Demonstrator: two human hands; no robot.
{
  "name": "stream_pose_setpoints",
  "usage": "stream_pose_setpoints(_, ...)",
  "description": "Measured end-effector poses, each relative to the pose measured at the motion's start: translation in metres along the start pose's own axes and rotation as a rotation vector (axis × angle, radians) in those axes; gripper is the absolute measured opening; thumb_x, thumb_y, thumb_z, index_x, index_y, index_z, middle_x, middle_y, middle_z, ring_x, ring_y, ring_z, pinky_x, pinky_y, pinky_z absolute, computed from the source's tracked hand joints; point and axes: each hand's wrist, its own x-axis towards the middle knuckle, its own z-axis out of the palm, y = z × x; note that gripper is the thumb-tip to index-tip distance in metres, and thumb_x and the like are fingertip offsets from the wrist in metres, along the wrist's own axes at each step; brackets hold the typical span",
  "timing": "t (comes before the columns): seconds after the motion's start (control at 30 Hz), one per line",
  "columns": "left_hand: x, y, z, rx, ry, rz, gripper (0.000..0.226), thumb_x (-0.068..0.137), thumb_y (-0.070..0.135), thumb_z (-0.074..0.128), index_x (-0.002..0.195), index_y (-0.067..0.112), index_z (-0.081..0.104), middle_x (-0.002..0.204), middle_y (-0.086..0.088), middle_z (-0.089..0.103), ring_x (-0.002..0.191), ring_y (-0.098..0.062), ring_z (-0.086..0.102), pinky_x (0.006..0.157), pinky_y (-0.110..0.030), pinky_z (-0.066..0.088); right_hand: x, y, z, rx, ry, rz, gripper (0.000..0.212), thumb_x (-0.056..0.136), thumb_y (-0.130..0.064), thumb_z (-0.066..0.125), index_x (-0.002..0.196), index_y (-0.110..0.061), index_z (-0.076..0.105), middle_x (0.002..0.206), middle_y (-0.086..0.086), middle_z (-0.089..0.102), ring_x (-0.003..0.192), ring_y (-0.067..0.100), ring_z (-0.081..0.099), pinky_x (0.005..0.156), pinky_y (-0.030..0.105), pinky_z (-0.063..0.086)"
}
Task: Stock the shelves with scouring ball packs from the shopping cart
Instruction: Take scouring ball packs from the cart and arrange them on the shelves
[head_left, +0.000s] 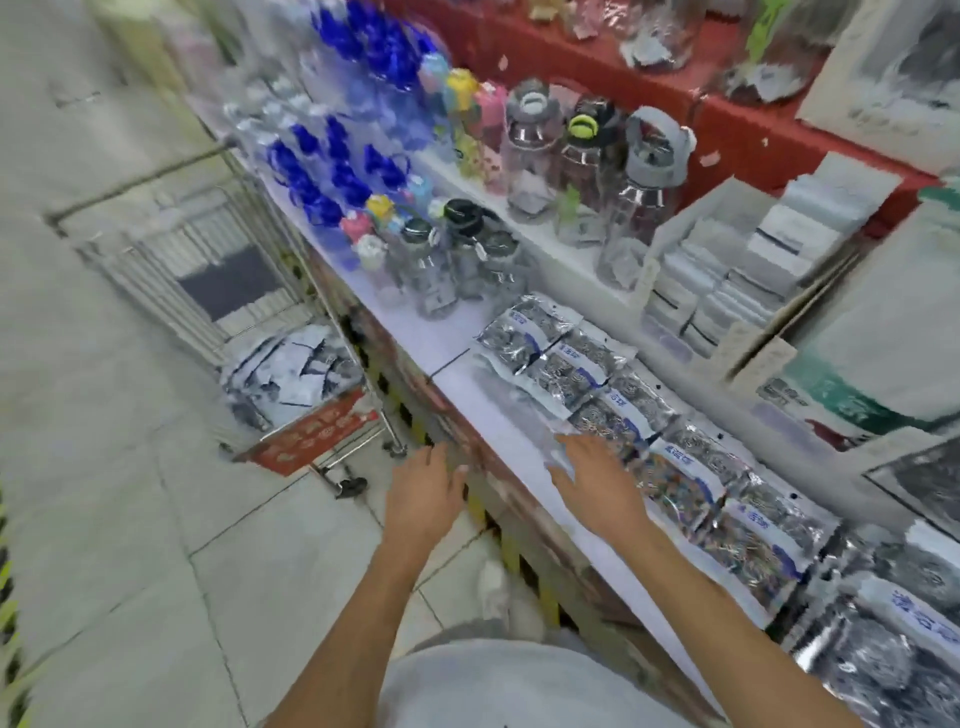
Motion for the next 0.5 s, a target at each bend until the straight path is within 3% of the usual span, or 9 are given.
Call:
stream_pose_setpoints(0.3, -0.042, -0.118, -0.034, -0.131, 0.160, -0.368, 0.049, 0.106, 0.037, 0.051, 0.144, 0.008, 0.053, 0.132, -0.014, 0.064, 0.120, -0.033, 0.059, 0.104, -0.044, 0.047, 0.078, -0.118, 0.047, -0.005, -0.156, -0.298, 0.044, 0.107, -0.042, 0.050, 0.139, -0.013, 0.055, 0.129, 0.007, 0.063, 0.124, 0.028, 0.055, 0.097, 0.037, 0.046)
stream_pose_setpoints(0.37, -0.043, -0.141, -0.041, -0.184, 0.206, -0.420, 0.047, 0.105, 0.036, 0.053, 0.144, 0.008, 0.054, 0.132, -0.014, 0.064, 0.121, -0.033, 0.059, 0.104, -0.042, 0.048, 0.099, -0.144, 0.058, -0.014, -0.181, -0.322, 0.045, 0.107, -0.044, 0.048, 0.138, -0.012, 0.055, 0.130, 0.008, 0.062, 0.123, 0.028, 0.055, 0.094, 0.034, 0.045)
stream_pose_setpoints(0.5, -0.031, -0.191, -0.062, -0.262, 0.278, -0.502, 0.042, 0.105, 0.036, 0.056, 0.135, 0.007, 0.061, 0.131, -0.015, 0.066, 0.121, -0.033, 0.060, 0.100, -0.040, 0.047, 0.137, -0.195, 0.082, -0.028, -0.196, -0.332, 0.055, 0.106, -0.050, 0.046, 0.150, -0.017, 0.050, 0.145, 0.003, 0.058, 0.133, 0.022, 0.052, 0.104, 0.031, 0.042)
